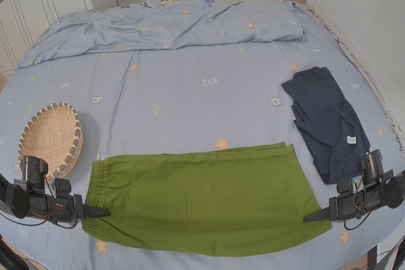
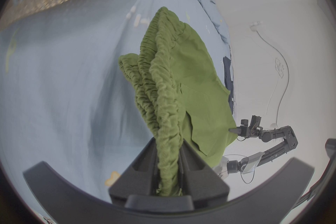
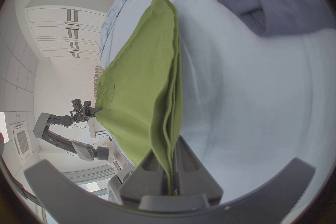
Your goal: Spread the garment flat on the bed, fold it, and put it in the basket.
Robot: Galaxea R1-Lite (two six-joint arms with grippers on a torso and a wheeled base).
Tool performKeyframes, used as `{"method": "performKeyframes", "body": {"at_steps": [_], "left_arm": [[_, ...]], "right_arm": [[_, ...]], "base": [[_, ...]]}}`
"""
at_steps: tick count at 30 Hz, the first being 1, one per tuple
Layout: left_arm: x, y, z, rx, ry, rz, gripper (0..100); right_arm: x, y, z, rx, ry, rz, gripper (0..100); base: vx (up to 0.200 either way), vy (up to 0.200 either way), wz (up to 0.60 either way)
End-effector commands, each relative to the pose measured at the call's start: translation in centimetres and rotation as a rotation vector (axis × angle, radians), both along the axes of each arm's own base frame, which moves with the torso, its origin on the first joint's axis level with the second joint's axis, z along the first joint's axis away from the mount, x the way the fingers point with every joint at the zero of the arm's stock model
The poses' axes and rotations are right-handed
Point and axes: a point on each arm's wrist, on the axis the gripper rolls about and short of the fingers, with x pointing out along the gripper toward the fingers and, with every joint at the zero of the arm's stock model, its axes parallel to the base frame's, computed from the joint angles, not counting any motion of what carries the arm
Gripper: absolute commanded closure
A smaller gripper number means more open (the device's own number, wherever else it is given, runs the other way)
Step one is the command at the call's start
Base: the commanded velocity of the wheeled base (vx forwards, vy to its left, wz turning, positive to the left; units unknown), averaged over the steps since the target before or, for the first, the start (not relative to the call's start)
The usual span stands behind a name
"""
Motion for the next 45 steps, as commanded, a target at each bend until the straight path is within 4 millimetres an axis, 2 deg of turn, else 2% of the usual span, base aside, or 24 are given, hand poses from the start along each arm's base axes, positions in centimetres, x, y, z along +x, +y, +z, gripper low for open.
{"method": "performKeyframes", "body": {"at_steps": [1, 4, 5, 13, 15, 19, 22, 23, 24, 25, 27, 32, 34, 35, 40, 41, 42, 45], "left_arm": [[-2.3, 0.5, -0.8, 0.016, 0.023, 0.024, 100], [-2.4, 0.6, -0.8, 0.019, 0.023, 0.025, 100], [-2.4, 0.6, -0.9, 0.021, 0.022, 0.024, 100], [-3.2, 0.5, -0.3, 0.038, -0.011, 0.020, 100], [-3.8, 0.8, 0.8, 0.072, -0.074, 0.049, 100], [-4.5, 1.5, 3.3, 0.127, -0.163, 0.115, 100], [-5.2, 1.9, 5.3, 0.152, -0.201, 0.151, 100], [-5.2, 1.9, 5.3, 0.152, -0.201, 0.151, 100], [-5.5, 2.2, 6.2, 0.178, -0.210, 0.148, 100], [-5.6, 2.4, 6.5, 0.195, -0.210, 0.140, 100], [-5.7, 2.8, 6.8, 0.237, -0.213, 0.125, 100], [-5.3, 3.0, 7.9, 0.367, -0.207, 0.134, 100], [-5.0, 2.2, 9.5, 0.413, -0.269, 0.111, 100], [-5.0, 2.1, 9.6, 0.413, -0.272, 0.107, 100], [-4.7, -1.6, 13.0, 0.404, -0.298, -0.034, 100], [-4.7, -1.7, 13.1, 0.403, -0.300, -0.039, 100], [-4.6, -3.1, 14.1, 0.396, -0.295, -0.067, 100], [-4.4, -5.4, 15.6, 0.385, -0.324, -0.094, 100]], "right_arm": [[-2.2, -0.3, -0.2, 0.002, -0.006, -0.001, 100], [-2.2, -0.2, -0.3, 0.001, -0.001, 0.006, 100], [-2.2, -0.1, -0.3, 0.002, -0.001, 0.010, 0], [-2.0, 0.0, 0.1, 0.011, -0.032, 0.021, 0], [-1.6, 0.0, 1.3, 0.021, -0.111, 0.008, 0], [-1.0, 0.0, 5.5, 0.054, -0.286, -0.018, 0], [-0.5, 0.3, 8.3, 0.066, -0.374, -0.014, 0], [-0.5, 0.3, 8.3, 0.066, -0.374, -0.014, 0], [-0.4, 0.6, 9.9, 0.071, -0.416, -0.001, 0], [-0.4, 0.8, 10.7, 0.073, -0.429, 0.004, 0], [-0.5, 0.9, 11.5, 0.069, -0.442, 0.005, 0], [-0.4, 0.7, 11.7, 0.062, -0.453, -0.008, 0], [-0.4, 0.6, 11.7, 0.061, -0.453, -0.011, 0], [-0.4, 0.6, 11.7, 0.061, -0.453, -0.012, 0], [-0.4, 0.5, 11.7, 0.060, -0.451, -0.015, 0], [-0.4, 0.6, 11.8, 0.061, -0.453, -0.014, 0], [-0.4, 0.6, 11.7, 0.061, -0.451, -0.011, 0], [-0.4, 0.6, 11.7, 0.062, -0.449, -0.010, 0]], "base": [[0.000, 0.000, 0.00], [0.000, 0.000, 0.00], [0.000, 0.000, 0.00], [0.000, 0.000, 0.00], [0.000, 0.000, 0.00], [0.000, 0.000, 0.00], [0.000, 0.000, 0.00], [0.000, 0.000, 0.00], [0.000, 0.000, 0.00], [0.000, 0.000, 0.00], [0.000, 0.000, 0.00], [0.000, 0.000, 0.00], [0.000, 0.000, 0.00], [0.000, 0.000, 0.00], [0.000, 0.000, 0.00], [0.000, 0.000, 0.00], [0.000, 0.000, 0.00], [0.000, 0.000, 0.00]]}}
